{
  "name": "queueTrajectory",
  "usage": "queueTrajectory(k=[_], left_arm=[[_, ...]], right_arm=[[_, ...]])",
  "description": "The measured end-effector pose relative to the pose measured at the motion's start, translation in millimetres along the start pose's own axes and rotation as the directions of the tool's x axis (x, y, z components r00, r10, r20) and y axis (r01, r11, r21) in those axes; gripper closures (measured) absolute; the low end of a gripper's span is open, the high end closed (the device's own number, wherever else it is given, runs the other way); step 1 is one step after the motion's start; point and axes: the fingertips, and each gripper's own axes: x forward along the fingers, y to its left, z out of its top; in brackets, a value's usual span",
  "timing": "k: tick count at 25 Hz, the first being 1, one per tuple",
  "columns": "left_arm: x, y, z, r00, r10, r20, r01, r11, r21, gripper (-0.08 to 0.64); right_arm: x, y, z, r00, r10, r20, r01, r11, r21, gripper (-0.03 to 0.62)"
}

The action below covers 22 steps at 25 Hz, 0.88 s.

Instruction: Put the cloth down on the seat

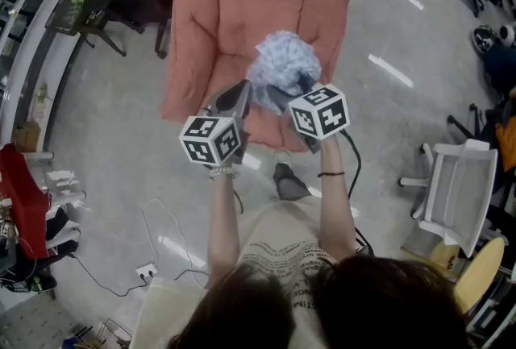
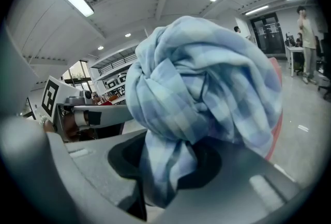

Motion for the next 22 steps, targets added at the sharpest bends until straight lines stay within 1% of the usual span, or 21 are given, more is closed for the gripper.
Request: queueTrajectory(k=[6, 12, 19, 22], left_arm=[[13, 12, -1, 1.000, 0.009, -0.020, -0.009, 1.000, -0.021, 0.555], [15, 17, -21, 0.998, 0.005, -0.061, -0.009, 0.998, -0.055, 0.555], [23, 33, -44, 0.990, -0.041, -0.133, 0.032, 0.997, -0.070, 0.555], [27, 34, -60, 0.982, -0.071, -0.177, 0.058, 0.995, -0.077, 0.555]], right_arm=[[14, -13, 10, 1.000, 0.021, -0.021, -0.021, 1.000, -0.002, 0.463], [22, -20, -4, 0.998, 0.016, -0.061, -0.015, 1.000, 0.026, 0.463], [44, -21, -16, 0.996, 0.004, -0.093, 0.002, 0.998, 0.060, 0.463], [50, -25, -27, 0.997, -0.012, -0.081, 0.021, 0.994, 0.109, 0.463]])
